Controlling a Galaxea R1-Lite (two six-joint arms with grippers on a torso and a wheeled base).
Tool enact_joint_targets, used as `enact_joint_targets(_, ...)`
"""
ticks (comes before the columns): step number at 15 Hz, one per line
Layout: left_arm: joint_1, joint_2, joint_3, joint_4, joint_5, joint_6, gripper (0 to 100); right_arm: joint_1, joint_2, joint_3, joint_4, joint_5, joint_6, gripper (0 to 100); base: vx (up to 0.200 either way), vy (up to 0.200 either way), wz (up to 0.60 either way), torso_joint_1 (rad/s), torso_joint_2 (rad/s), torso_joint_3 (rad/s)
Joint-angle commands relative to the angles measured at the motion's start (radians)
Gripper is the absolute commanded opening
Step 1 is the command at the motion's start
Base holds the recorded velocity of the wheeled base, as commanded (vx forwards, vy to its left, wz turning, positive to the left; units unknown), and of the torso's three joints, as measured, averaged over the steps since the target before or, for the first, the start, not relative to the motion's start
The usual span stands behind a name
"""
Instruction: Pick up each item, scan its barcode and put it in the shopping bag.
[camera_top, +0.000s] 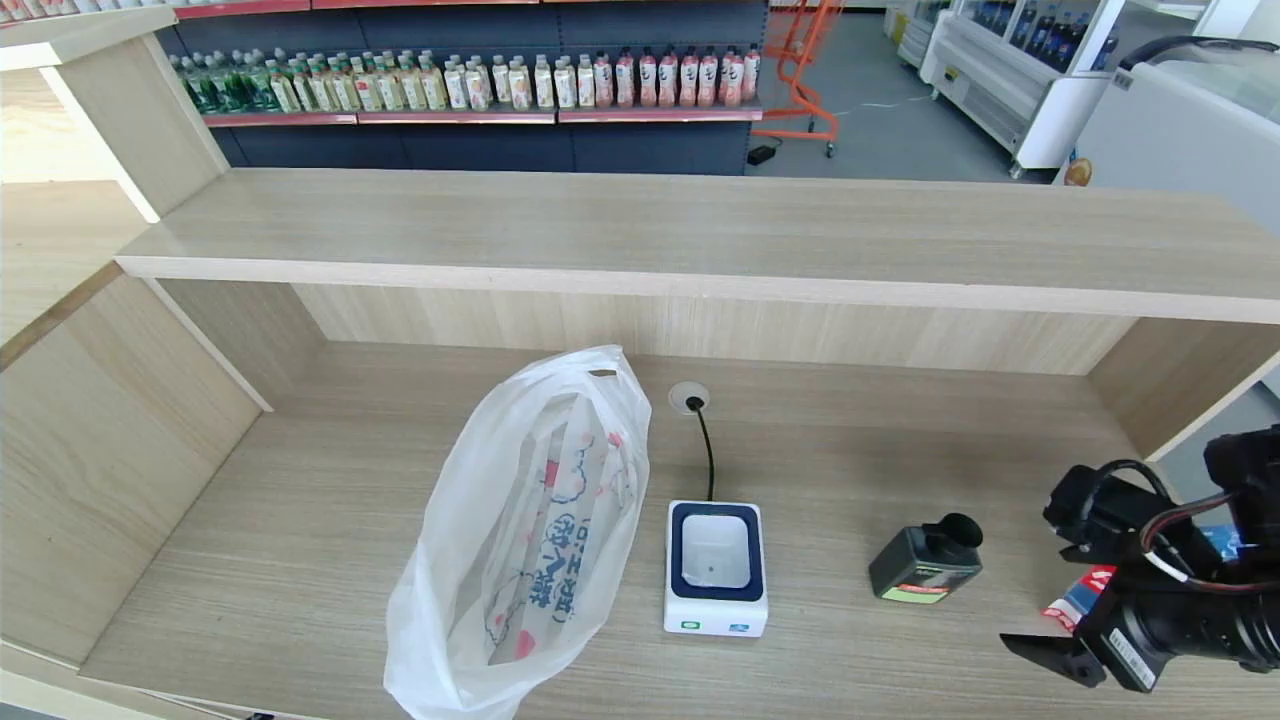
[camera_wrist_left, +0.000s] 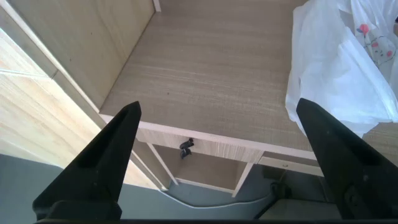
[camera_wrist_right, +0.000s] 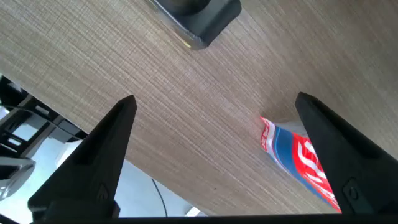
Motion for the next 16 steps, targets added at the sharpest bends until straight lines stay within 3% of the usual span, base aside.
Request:
enact_joint_targets(1,0.0,0.0,0.0,0.0,0.001,0.0,100,0.023,0.11,0.004,-0.059,0.008,-0.005,100,0.0,0.0,0.0,0.0,0.0,0.0)
enact_joint_targets(7,0.0,0.0,0.0,0.0,0.001,0.0,100,0.17,0.222,-0.009,-0.203,0.043,-0.008,100,0.0,0.0,0.0,0.0,0.0,0.0)
enact_joint_targets(16,0.0,0.0,0.0,0.0,0.001,0.0,100,0.184,0.347,-0.085,-0.302,0.043,-0.079,100,0.0,0.0,0.0,0.0,0.0,0.0)
